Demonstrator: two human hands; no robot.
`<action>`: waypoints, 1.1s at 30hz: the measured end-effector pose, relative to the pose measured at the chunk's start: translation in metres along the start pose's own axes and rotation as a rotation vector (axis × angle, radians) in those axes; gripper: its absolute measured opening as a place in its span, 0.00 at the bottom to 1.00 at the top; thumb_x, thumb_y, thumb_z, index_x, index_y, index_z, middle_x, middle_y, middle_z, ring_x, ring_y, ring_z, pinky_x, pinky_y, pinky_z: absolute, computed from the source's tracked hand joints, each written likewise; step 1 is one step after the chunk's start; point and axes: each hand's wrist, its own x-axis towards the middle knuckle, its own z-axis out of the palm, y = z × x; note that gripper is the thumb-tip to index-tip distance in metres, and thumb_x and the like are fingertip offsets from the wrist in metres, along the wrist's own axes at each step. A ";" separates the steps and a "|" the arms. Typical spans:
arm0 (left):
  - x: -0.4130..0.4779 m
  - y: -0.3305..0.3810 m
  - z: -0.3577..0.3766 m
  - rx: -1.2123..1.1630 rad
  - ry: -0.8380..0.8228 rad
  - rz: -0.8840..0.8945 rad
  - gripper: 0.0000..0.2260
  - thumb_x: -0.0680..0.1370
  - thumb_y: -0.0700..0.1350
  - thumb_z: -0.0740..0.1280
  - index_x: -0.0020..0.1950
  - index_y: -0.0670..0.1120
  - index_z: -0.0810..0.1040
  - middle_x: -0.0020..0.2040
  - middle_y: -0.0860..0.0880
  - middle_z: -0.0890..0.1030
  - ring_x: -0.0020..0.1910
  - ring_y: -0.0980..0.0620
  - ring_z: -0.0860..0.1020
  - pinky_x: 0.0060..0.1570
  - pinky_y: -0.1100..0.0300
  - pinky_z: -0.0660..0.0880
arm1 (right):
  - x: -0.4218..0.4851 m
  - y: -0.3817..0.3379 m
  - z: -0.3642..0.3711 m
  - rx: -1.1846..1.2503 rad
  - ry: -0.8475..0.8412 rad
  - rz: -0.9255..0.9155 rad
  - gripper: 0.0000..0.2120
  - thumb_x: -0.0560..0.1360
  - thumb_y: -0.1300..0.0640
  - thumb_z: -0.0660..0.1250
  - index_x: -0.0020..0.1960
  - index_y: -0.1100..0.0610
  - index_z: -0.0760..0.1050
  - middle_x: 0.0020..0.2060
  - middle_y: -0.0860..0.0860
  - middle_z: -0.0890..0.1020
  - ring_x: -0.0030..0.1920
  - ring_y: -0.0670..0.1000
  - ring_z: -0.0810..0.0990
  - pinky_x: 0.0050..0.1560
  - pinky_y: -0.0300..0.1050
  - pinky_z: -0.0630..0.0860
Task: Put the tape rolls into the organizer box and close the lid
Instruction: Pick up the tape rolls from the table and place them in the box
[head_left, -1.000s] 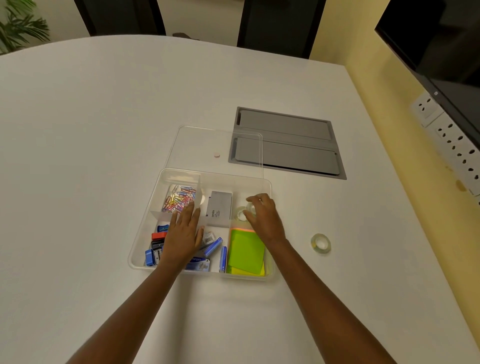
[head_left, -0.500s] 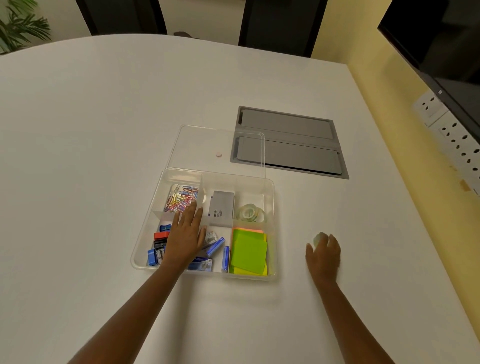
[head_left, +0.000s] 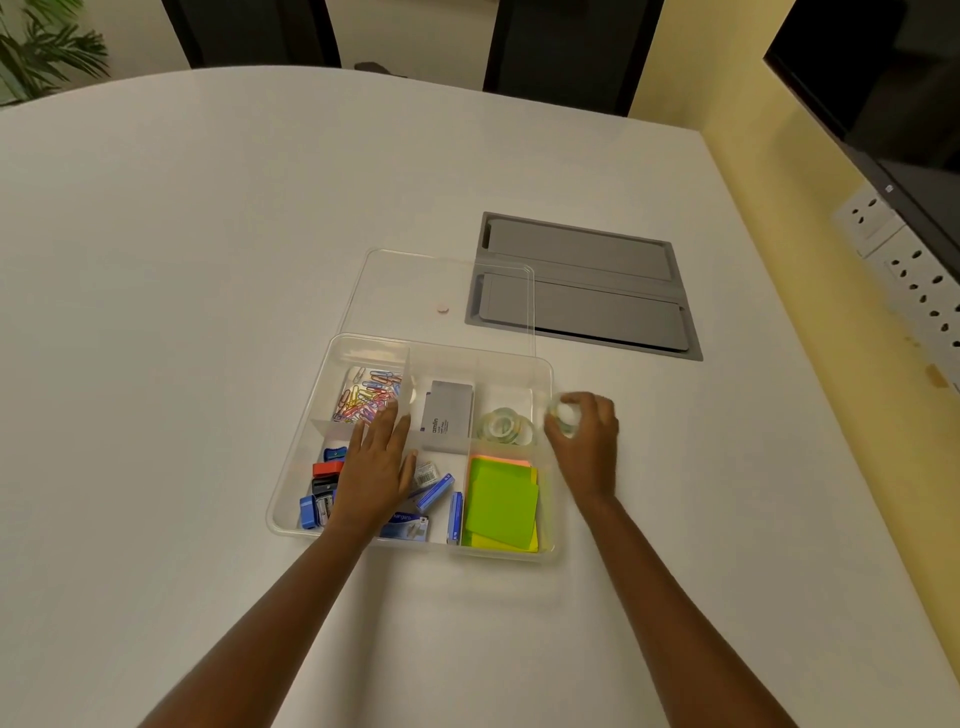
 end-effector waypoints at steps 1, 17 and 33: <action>0.000 0.000 0.000 -0.004 0.000 0.000 0.23 0.81 0.48 0.52 0.74 0.45 0.53 0.77 0.43 0.51 0.76 0.46 0.50 0.75 0.51 0.44 | 0.002 -0.008 0.005 -0.014 -0.031 -0.045 0.13 0.71 0.63 0.71 0.54 0.62 0.76 0.56 0.61 0.75 0.55 0.61 0.74 0.50 0.45 0.72; -0.010 0.002 0.000 -0.028 0.012 -0.004 0.20 0.80 0.50 0.50 0.70 0.44 0.62 0.76 0.43 0.56 0.75 0.46 0.55 0.75 0.50 0.47 | -0.032 0.013 0.025 -0.361 -0.351 -0.263 0.15 0.80 0.62 0.54 0.64 0.60 0.71 0.69 0.57 0.70 0.72 0.54 0.64 0.74 0.53 0.59; 0.001 0.009 -0.003 -0.140 -0.004 -0.082 0.30 0.75 0.55 0.45 0.74 0.43 0.51 0.77 0.42 0.52 0.76 0.45 0.50 0.75 0.50 0.47 | -0.016 -0.004 0.017 -0.563 -0.536 -0.216 0.24 0.75 0.72 0.56 0.66 0.53 0.70 0.68 0.57 0.68 0.69 0.56 0.67 0.74 0.66 0.42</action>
